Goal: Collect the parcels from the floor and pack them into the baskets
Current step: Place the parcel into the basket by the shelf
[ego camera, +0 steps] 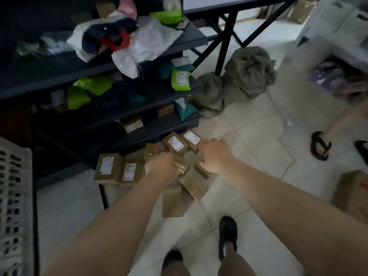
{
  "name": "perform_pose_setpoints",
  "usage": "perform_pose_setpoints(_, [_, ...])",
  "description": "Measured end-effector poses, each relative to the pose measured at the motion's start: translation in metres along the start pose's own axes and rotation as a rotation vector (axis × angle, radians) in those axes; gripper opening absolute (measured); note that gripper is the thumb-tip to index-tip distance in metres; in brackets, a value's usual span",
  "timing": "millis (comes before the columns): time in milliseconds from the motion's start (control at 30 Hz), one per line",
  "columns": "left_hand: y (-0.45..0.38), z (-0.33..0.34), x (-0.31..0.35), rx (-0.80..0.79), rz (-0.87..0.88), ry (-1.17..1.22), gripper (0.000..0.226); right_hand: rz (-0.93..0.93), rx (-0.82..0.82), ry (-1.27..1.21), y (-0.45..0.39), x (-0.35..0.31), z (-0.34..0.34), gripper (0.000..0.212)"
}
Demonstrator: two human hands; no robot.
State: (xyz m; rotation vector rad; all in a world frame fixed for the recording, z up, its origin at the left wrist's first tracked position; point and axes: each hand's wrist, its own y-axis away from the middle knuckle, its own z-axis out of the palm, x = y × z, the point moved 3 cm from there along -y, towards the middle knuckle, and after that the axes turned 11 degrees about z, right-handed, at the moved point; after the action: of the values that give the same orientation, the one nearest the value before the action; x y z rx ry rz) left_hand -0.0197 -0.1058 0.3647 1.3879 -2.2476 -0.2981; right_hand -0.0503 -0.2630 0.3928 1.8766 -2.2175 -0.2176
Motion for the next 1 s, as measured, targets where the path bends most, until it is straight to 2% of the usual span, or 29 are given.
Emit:
perform_pose_setpoints(133, [-0.065,0.065,-0.002,0.01,-0.154,0.115,0.032,-0.097,-0.083,0.029,-0.068,0.016,0.077,0.042])
perform_pose_setpoints(300, [-0.165,0.193,-0.014,-0.078,-0.27,0.231,0.04,-0.136,-0.226,-0.011,-0.143,0.033,0.216,0.042])
perform_pose_setpoints(500, [-0.277,0.378,-0.046,-0.138,-0.445,0.413,0.057,-0.017,-0.383,-0.074,-0.209,0.04,0.418,0.041])
perform_pose_setpoints(600, [-0.318,0.453,-0.065,-0.092,-0.559,0.516,0.067,0.124,-0.544,-0.168,-0.229,0.036,0.51,0.047])
perform_pose_setpoints(667, [-0.339,0.489,-0.076,-0.046,-0.646,0.574,0.064,0.139,-0.659,-0.245,-0.238,0.027,0.557,0.046])
perform_pose_setpoints(767, [-0.359,0.523,-0.082,-0.013,-0.747,0.707,0.077,0.106,-0.765,-0.401,-0.245,0.012,0.602,0.043])
perform_pose_setpoints(867, [-0.368,0.529,-0.082,0.04,-0.85,0.808,0.094,0.146,-0.747,-0.533,-0.246,0.007,0.619,0.036])
perform_pose_setpoints(1000, [-0.369,0.509,-0.078,0.003,-0.793,0.603,0.111,0.246,-0.778,-0.711,-0.231,0.01,0.61,0.035])
